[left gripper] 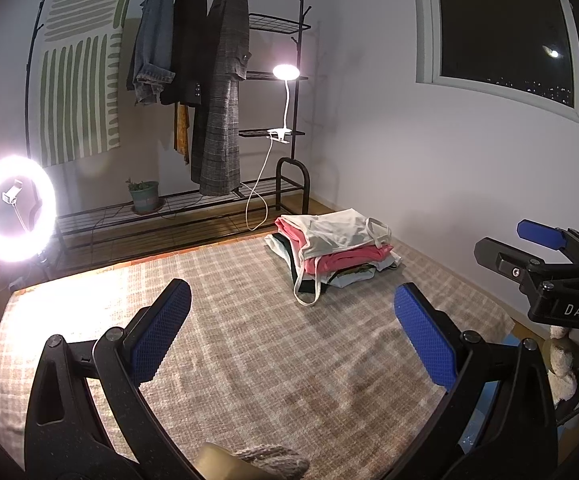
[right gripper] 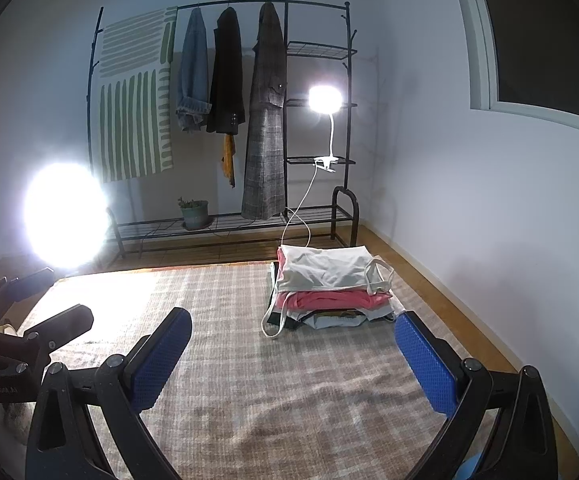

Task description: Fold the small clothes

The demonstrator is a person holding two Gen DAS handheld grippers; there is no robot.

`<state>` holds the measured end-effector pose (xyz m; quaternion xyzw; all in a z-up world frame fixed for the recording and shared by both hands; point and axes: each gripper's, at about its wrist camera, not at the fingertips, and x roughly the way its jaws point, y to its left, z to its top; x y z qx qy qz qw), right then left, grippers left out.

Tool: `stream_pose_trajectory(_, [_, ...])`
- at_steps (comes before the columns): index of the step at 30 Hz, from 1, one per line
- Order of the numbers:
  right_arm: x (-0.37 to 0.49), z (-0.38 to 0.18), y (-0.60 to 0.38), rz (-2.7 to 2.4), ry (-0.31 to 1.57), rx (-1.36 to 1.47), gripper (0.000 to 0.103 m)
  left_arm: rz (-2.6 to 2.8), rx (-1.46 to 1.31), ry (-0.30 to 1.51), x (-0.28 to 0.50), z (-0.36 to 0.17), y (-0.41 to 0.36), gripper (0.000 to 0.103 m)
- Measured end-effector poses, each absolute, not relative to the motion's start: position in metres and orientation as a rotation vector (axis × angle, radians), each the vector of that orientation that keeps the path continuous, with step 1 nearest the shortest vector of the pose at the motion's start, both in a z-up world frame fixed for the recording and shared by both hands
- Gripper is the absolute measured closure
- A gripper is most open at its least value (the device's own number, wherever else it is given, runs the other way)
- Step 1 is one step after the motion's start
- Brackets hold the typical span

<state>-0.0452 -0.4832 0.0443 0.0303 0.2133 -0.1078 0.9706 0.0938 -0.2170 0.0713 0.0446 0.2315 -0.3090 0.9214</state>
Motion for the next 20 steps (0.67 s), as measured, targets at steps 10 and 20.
stream_pose_trajectory(10, [-0.045,0.04,-0.481,-0.212,0.435,0.05,0.0,-0.63,0.104,0.463,0.094,0.071,-0.216,0.0])
stream_pose_trajectory(20, [-0.042,0.037,-0.483,-0.206,0.446,0.058,0.0,-0.627,0.117,0.447,0.096,0.072,-0.207,0.0])
